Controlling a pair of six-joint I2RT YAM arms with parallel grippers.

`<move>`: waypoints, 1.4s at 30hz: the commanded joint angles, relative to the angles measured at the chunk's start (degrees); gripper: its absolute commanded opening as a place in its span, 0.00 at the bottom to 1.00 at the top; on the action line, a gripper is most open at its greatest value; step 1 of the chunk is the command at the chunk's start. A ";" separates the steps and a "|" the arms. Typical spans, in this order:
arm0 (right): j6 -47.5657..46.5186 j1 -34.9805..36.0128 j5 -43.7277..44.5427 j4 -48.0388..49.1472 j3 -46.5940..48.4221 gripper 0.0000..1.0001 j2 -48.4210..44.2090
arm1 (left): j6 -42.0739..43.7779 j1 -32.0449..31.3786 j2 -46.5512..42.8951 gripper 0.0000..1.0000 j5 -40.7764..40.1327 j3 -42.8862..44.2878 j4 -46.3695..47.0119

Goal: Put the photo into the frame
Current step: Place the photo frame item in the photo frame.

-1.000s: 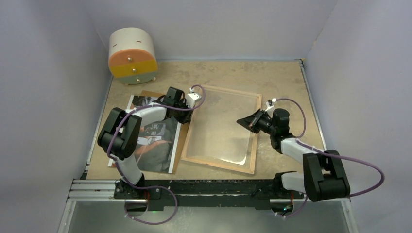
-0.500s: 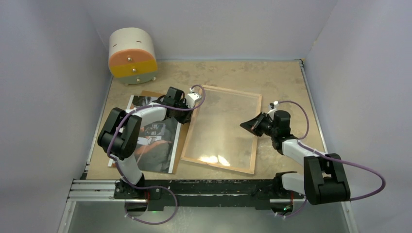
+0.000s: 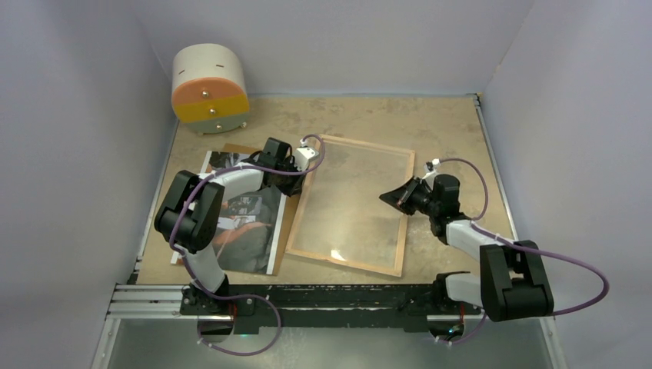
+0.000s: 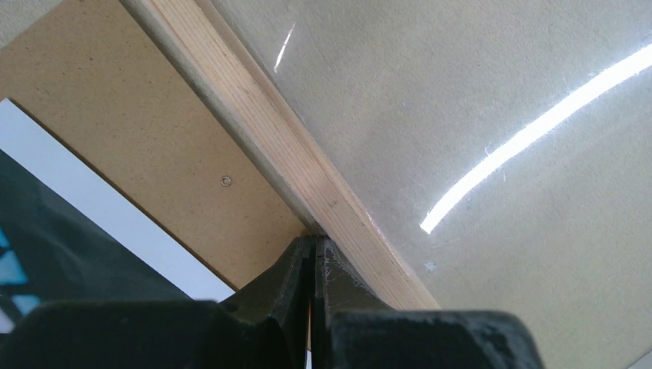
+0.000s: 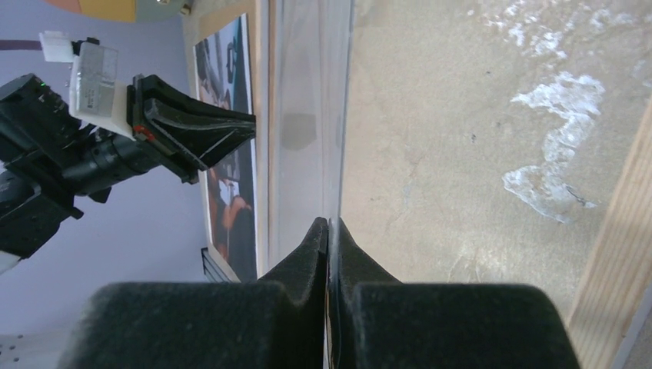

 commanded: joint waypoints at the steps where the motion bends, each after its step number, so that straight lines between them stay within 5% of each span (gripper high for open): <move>1: -0.53 -0.22 -2.28 6.46 -0.15 0.00 -2.14 | 0.03 -1.19 0.57 0.00 1.46 -0.52 -2.13; 19: -3.25 0.91 -1.43 5.14 1.77 0.02 1.16 | 0.14 -1.19 0.45 0.00 1.37 -0.59 -2.12; 21: -5.39 1.13 -0.26 1.27 3.64 0.19 0.90 | 0.18 -1.19 0.43 0.00 1.37 -0.60 -2.09; 23: -8.33 1.34 1.71 -3.98 5.76 0.47 0.10 | 0.36 -1.19 0.34 0.00 1.37 -0.67 -2.19; 27: -12.73 1.66 4.78 -11.91 8.62 0.73 -1.26 | 0.63 -1.19 0.27 0.00 1.44 -0.69 -2.19; 35: -17.69 5.15 11.68 -21.70 13.57 0.94 0.56 | 0.53 -1.19 0.33 0.00 1.78 -0.69 -2.11; 42: -20.39 7.45 19.75 -28.84 17.58 0.99 1.65 | 0.49 -1.19 0.17 0.00 1.75 -0.90 -2.05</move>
